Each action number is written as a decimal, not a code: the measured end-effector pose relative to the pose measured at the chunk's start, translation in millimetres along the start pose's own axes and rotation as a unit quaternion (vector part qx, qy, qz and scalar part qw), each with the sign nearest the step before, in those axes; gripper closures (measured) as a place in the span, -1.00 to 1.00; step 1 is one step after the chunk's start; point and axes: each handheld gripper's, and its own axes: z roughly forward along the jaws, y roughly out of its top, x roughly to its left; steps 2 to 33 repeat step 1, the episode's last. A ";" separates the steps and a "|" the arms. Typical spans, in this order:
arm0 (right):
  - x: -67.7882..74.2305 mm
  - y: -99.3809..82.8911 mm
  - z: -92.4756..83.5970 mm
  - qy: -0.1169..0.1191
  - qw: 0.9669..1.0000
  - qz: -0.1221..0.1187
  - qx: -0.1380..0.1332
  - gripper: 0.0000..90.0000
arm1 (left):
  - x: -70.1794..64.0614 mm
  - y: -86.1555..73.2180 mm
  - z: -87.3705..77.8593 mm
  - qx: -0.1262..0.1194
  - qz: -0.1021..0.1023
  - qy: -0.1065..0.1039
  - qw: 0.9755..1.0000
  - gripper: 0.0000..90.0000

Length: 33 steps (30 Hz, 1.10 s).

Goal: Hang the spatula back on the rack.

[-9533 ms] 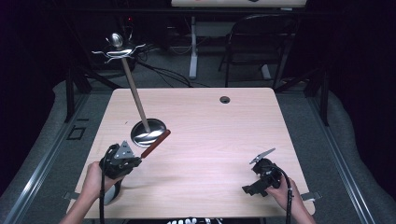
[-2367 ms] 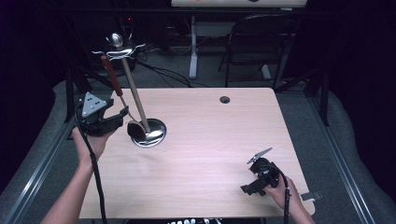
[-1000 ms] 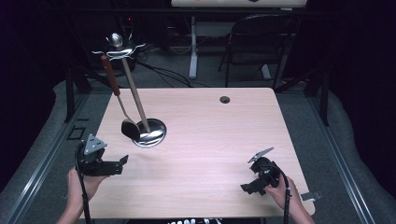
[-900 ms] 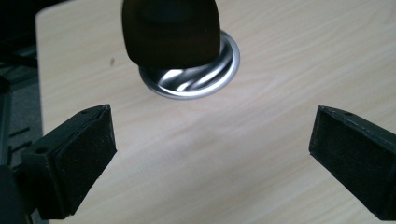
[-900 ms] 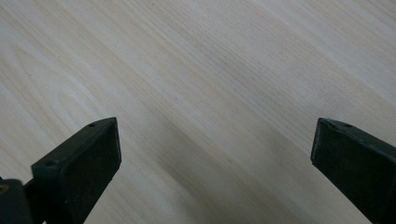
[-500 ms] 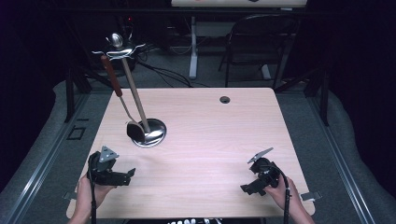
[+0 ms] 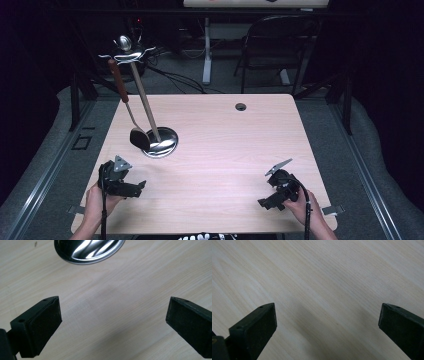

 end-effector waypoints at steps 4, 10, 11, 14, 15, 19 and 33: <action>0.0 0.0 0.0 0.000 1.000 0.000 0.000 -0.97 | 0.3 -0.4 1.0 0.003 0.000 -0.002 1.000 -1.00; 0.0 0.0 0.0 0.000 1.000 0.000 0.000 -0.97 | 0.3 -0.4 1.0 0.003 0.000 -0.002 1.000 -1.00; 0.0 0.0 0.0 0.000 1.000 0.000 0.000 -0.97 | 0.3 -0.4 1.0 0.003 0.000 -0.002 1.000 -1.00; 0.0 0.0 0.0 0.000 1.000 0.000 0.000 -0.97 | 0.3 -0.4 1.0 0.003 0.000 -0.002 1.000 -1.00; 0.0 0.0 0.0 0.000 1.000 0.000 0.000 -0.97 | 0.3 -0.4 1.0 0.003 0.000 -0.002 1.000 -1.00; 0.0 0.0 0.0 0.000 1.000 0.000 0.000 -0.97 | 0.3 -0.4 1.0 0.003 0.000 -0.002 1.000 -1.00; 0.0 0.0 0.0 0.000 1.000 0.000 0.000 -0.97 | 0.3 -0.4 1.0 0.003 0.000 -0.002 1.000 -1.00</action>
